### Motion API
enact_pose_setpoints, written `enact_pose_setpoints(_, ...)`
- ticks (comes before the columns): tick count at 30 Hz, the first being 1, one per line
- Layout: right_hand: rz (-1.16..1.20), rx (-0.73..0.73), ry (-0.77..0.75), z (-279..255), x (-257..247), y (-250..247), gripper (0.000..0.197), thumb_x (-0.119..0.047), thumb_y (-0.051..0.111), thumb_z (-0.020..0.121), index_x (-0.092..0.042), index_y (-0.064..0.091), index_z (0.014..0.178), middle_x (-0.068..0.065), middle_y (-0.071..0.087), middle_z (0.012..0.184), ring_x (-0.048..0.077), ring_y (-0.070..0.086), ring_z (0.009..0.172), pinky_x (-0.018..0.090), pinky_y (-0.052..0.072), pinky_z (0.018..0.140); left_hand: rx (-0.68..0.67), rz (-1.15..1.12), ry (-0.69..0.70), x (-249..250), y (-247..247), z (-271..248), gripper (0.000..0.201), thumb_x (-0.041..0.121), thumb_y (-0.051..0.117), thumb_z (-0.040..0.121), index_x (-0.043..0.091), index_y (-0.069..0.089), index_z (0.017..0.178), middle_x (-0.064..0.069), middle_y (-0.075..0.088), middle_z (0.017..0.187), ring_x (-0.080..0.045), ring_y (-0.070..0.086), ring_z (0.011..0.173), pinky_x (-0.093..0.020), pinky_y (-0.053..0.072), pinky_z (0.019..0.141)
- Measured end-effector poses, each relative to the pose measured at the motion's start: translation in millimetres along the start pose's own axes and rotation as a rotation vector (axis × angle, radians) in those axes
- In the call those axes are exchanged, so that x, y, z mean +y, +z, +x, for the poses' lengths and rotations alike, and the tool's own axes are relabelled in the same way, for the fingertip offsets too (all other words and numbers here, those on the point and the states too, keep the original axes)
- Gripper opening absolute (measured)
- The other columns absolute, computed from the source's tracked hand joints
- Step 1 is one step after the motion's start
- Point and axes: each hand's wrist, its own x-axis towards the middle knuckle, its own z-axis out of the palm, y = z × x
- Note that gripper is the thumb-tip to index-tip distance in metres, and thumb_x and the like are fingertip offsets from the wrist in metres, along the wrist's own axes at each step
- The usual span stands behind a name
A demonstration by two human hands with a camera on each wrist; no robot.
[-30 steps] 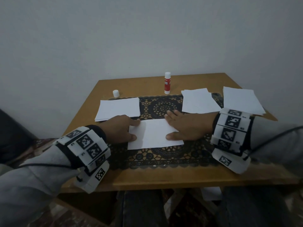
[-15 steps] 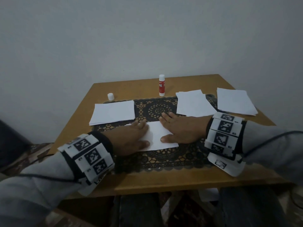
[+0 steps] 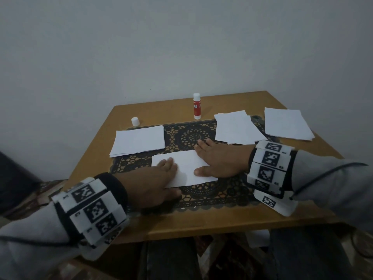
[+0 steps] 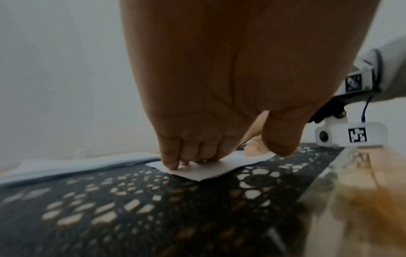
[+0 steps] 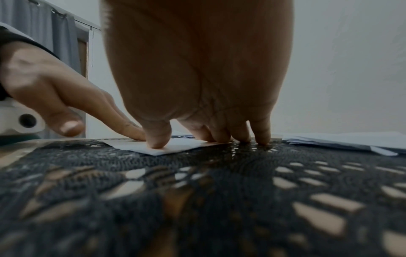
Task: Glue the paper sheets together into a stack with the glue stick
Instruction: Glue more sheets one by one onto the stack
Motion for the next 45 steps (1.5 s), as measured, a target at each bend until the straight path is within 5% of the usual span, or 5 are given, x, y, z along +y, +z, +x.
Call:
enact_pose_setpoints(27,0.020,0.049,-0.020,-3,-2,-3,0.085,-0.059,0.034,0.097,-0.006,0.000,0.155,0.010,-0.006,0.163,0.026,-0.002,0.150,0.042,0.013,0.121,-0.004,0.059,0.015,20,8,-12,0.079,0.058,0.023,0.096,0.012,-0.011,0.151,-0.009,-0.019,0.157,-0.020,-0.007,0.147,-0.037,0.011,0.120)
enact_pose_setpoints(35,0.034,0.140,-0.031,1,-1,-5,0.075,-0.061,0.044,0.093,-0.008,0.033,0.145,0.012,0.033,0.151,0.027,0.035,0.135,0.042,0.034,0.111,-0.028,0.052,0.082,20,7,-17,0.077,0.059,0.024,0.096,0.015,-0.003,0.152,-0.006,-0.013,0.159,-0.019,0.000,0.148,-0.038,0.013,0.120)
enact_pose_setpoints(39,0.058,0.165,-0.039,0,-1,-4,0.070,-0.057,0.046,0.094,-0.009,0.036,0.143,0.011,0.041,0.145,0.026,0.041,0.130,0.041,0.037,0.107,0.082,0.118,-0.045,7,5,-10,0.070,0.057,0.027,0.096,0.011,0.023,0.148,-0.015,0.021,0.155,-0.025,0.033,0.138,-0.039,0.030,0.114)
enact_pose_setpoints(42,0.072,0.173,-0.040,1,1,-5,0.067,-0.057,0.047,0.094,-0.010,0.038,0.141,0.010,0.045,0.139,0.026,0.044,0.125,0.040,0.039,0.105,0.175,0.128,-0.013,16,5,-20,0.050,0.058,0.033,0.095,0.018,0.059,0.110,-0.002,0.060,0.106,-0.012,0.058,0.085,-0.030,0.051,0.083)
enact_pose_setpoints(45,0.072,0.192,-0.043,3,1,-4,0.066,-0.059,0.050,0.091,-0.011,0.043,0.136,0.009,0.050,0.133,0.025,0.048,0.118,0.041,0.043,0.101,0.363,0.144,0.072,23,2,-23,0.040,0.052,0.041,0.094,0.021,0.066,0.099,0.004,0.066,0.091,-0.011,0.061,0.077,-0.028,0.053,0.077)
